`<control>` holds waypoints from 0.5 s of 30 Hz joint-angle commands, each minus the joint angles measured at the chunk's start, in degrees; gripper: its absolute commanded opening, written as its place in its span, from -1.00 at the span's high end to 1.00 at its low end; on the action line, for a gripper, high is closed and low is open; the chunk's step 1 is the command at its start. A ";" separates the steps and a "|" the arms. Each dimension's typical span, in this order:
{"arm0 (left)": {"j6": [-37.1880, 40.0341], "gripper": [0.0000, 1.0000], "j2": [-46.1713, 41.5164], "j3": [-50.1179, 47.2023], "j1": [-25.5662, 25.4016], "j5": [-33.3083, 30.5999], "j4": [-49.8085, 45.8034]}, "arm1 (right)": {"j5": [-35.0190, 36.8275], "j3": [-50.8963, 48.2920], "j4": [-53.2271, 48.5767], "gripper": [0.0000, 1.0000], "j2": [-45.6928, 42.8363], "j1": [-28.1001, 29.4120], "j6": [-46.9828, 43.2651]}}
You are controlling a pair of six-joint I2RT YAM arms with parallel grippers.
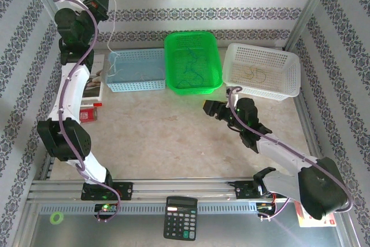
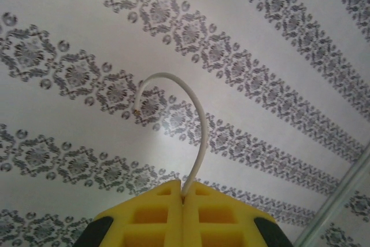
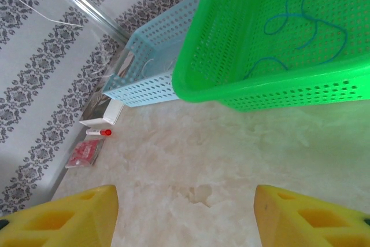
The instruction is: Untangle the cables
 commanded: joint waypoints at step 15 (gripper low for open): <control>-4.31 1.00 3.55 -12.98 0.85 3.50 12.70 | -1.76 -1.78 -9.10 -0.27 -10.80 -6.13 -1.80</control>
